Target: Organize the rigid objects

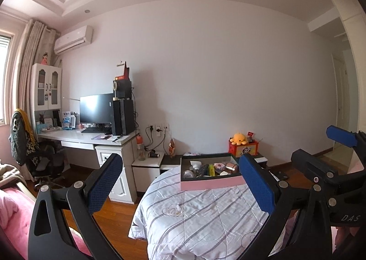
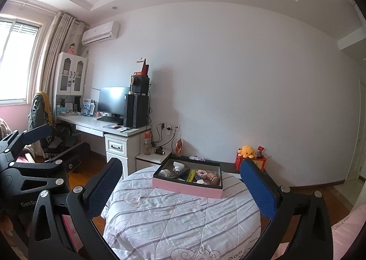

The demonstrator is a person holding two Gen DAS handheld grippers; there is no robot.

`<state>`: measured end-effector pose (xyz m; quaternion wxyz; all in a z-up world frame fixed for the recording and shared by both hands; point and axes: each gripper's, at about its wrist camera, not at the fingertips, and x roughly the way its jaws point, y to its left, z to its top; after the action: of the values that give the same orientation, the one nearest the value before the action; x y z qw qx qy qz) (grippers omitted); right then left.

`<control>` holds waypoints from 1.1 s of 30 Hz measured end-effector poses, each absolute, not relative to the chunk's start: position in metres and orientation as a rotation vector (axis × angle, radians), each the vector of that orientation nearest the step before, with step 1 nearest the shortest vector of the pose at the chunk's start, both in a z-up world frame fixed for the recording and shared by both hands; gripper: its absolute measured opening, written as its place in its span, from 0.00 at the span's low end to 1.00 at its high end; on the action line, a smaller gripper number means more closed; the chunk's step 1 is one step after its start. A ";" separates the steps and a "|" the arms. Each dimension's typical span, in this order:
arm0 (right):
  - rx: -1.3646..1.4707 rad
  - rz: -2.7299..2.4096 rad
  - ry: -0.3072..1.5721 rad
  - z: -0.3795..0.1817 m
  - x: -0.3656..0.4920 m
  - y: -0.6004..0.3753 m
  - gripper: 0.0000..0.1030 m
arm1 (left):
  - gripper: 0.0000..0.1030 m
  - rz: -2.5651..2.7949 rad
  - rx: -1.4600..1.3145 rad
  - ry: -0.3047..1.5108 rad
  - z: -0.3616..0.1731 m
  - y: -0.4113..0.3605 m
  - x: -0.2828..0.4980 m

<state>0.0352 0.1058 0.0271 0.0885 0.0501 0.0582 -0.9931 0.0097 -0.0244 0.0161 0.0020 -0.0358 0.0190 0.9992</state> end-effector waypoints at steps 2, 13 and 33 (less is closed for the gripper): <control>0.135 -2.956 0.167 0.028 0.038 0.106 1.00 | 1.00 3.143 -0.105 0.062 0.017 -0.024 0.013; 0.097 -2.949 0.154 0.029 0.044 0.106 1.00 | 1.00 3.183 -0.033 0.105 0.022 -0.021 0.030; 0.052 -2.977 0.171 0.029 0.055 0.103 1.00 | 1.00 3.178 0.006 0.118 0.021 -0.020 0.036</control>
<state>0.0548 0.1029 0.0292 0.0795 0.0173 0.0570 -0.9950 0.0363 -0.0205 0.0215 -0.0195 0.0019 0.0371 0.9991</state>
